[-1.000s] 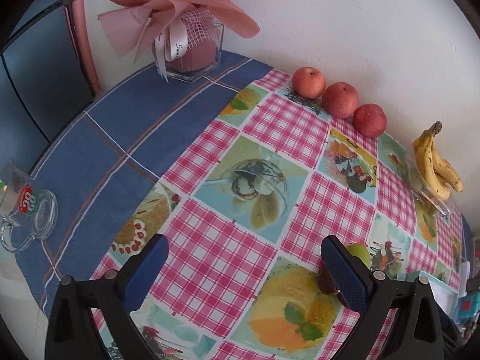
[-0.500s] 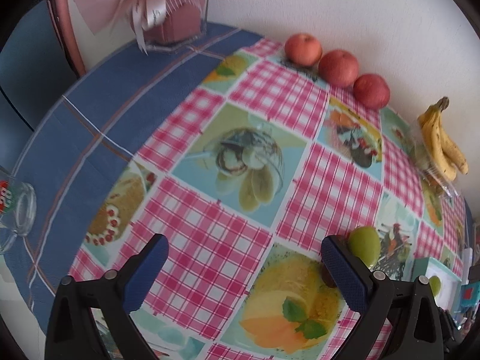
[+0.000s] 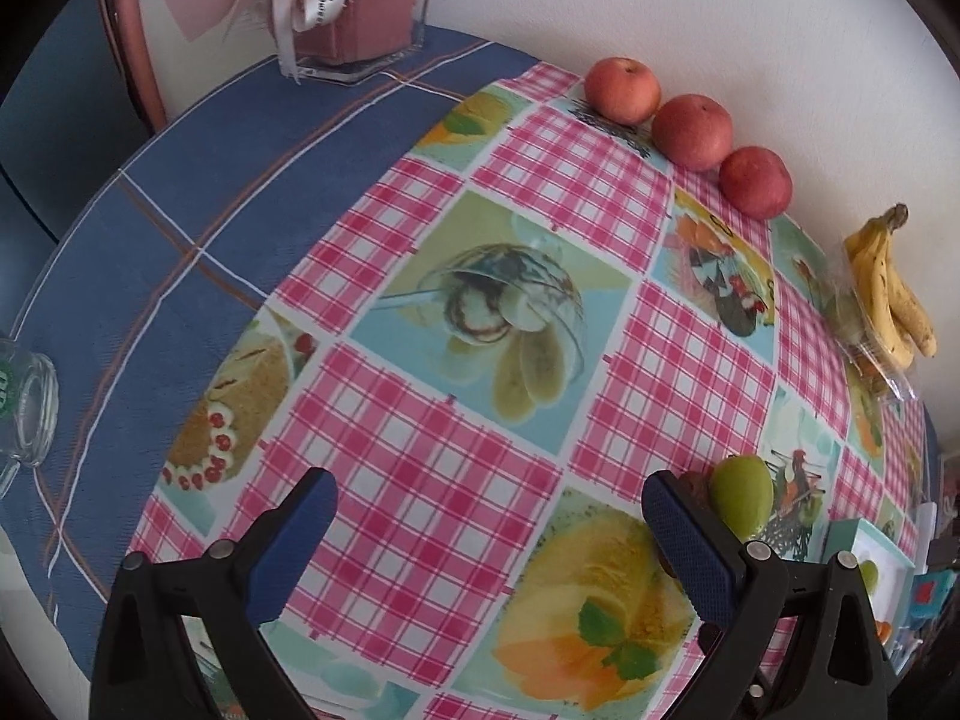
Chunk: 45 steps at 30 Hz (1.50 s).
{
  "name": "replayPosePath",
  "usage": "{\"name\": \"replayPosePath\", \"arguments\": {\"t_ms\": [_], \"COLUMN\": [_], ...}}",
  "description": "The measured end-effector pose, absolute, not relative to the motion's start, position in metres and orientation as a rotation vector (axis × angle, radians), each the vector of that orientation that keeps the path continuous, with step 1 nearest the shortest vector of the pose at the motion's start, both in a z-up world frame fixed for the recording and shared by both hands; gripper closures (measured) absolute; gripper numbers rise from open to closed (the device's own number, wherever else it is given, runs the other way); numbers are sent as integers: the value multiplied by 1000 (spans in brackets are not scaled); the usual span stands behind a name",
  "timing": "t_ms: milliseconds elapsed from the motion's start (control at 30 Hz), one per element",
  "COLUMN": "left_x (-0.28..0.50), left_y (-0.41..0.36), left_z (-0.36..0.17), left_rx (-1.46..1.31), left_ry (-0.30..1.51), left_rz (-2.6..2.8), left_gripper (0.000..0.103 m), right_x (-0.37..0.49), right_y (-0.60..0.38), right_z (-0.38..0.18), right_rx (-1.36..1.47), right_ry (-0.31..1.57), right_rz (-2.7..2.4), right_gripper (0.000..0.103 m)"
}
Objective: Organize fruits
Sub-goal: 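Grasp a dark date with the right tool while the left tool grasps another dark date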
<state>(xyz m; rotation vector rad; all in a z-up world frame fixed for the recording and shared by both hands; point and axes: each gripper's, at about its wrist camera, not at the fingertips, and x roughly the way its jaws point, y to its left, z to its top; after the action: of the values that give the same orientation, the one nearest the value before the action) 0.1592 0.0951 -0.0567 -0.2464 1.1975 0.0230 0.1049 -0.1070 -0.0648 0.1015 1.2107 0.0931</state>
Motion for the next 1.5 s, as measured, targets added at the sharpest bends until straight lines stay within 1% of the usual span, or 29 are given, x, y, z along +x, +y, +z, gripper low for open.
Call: {"name": "replayPosePath", "arguments": {"t_ms": [100,233,300,333,400,667,933,1267,1367,1433,1500], "left_x": [160,161,162,162,164,164,163,163,161,160,158], "left_y": [97,92,89,88,85,82,77,55,41,30,21], "left_z": [-57,-58,-58,-57,-57,-55,-56,-61,-61,-61,-62], "left_rx": [-258,-252,-250,-248,-245,-236,-239,-255,-243,-237,-238], "left_ry": [1200,1200,1200,1199,1197,1192,1193,1217,1222,1228,1235], "left_rz": [20,1,-8,-12,-18,-32,-52,-139,-176,-216,-255], "left_gripper": [0,0,0,0,0,0,0,2,7,14,18], "right_x": [105,106,106,106,106,105,104,99,98,96,95], "right_y": [-101,-91,-87,-86,-83,-87,-101,-154,-165,-172,-176], "right_z": [-66,-68,-68,-67,-66,-63,-62,-59,-54,-50,-48], "right_rx": [90,54,45,39,21,17,59,159,182,194,203], "right_ry": [1197,1179,1169,1164,1155,1138,1135,1138,1125,1114,1107], "right_rz": [105,122,129,133,135,124,120,22,6,0,-10], "right_gripper": [12,22,31,33,43,67,69,69,70,76,78]}}
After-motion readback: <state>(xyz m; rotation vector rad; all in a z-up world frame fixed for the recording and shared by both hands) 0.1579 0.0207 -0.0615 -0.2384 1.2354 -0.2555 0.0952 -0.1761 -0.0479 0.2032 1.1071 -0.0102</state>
